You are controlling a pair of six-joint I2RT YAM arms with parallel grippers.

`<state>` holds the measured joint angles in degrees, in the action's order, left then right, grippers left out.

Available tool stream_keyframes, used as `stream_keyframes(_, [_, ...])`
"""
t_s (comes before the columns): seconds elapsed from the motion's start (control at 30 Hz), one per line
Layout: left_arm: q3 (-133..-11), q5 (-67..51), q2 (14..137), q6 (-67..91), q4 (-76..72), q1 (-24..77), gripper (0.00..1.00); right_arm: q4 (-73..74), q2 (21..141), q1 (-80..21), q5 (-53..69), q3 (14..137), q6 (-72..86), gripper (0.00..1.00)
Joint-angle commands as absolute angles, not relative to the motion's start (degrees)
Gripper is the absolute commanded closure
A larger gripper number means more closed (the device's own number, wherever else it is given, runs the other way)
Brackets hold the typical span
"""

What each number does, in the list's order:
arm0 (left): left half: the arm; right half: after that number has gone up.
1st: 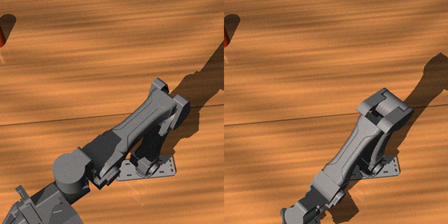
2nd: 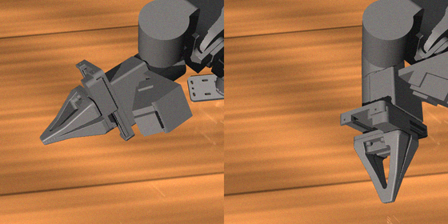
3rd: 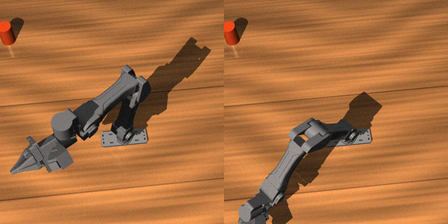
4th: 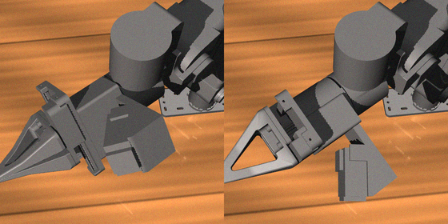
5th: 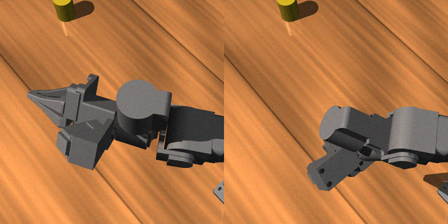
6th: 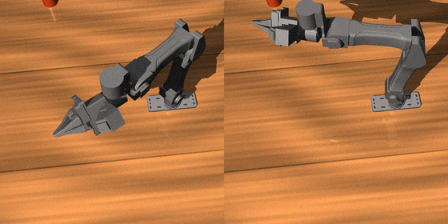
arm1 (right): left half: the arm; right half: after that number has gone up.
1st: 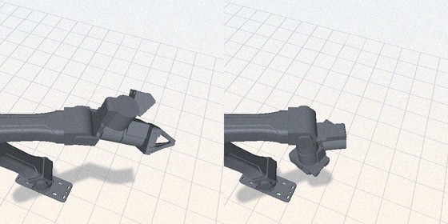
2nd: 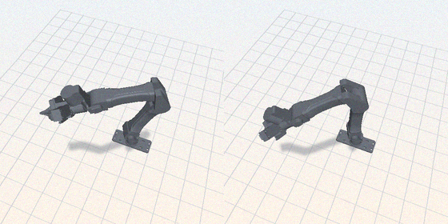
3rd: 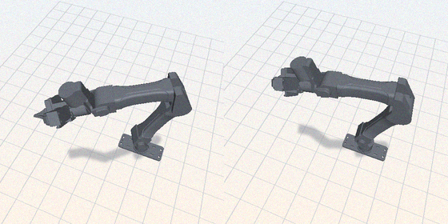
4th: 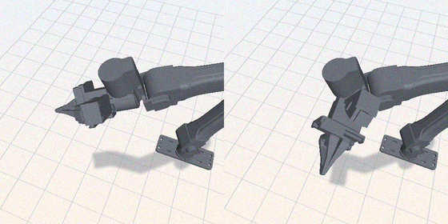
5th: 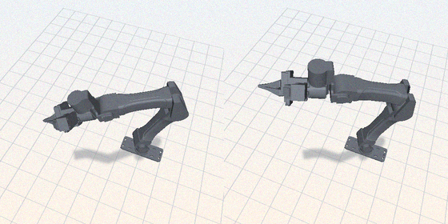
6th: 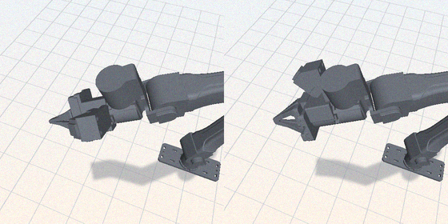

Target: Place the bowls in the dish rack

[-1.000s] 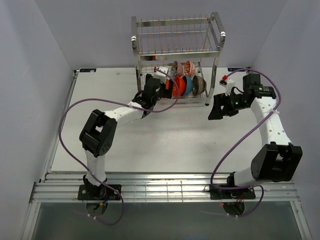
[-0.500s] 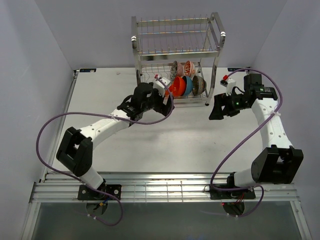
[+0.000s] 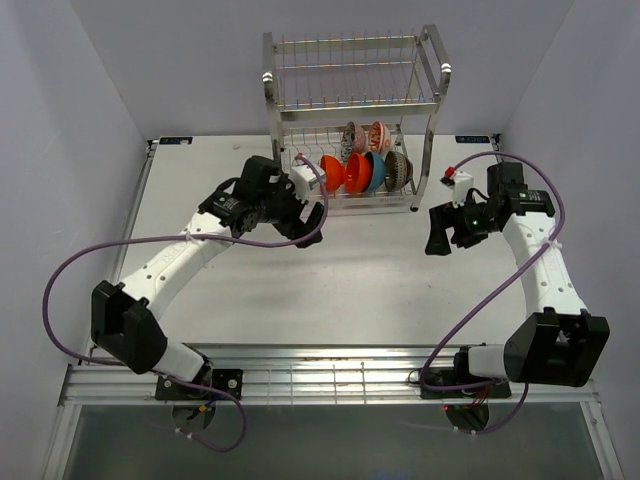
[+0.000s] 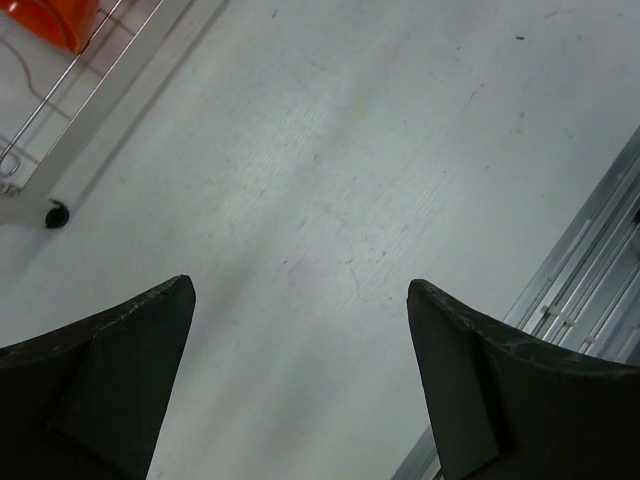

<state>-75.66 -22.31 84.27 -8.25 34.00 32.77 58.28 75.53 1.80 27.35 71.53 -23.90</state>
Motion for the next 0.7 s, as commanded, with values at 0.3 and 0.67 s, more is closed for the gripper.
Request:
stream_keyframes(0.3, [-62.77, -13.71, 69.71, -14.68, 39.64, 17.25, 0.02, 54.49, 70.66, 2.02, 19.78, 66.01, -24.7, 0.1])
stream_keyframes(0.67, [-60.12, -16.95, 69.79, -14.41, 39.47, 9.85, 0.02, 53.79, 70.14, 2.02, 19.07, 64.25, -24.43, 0.1])
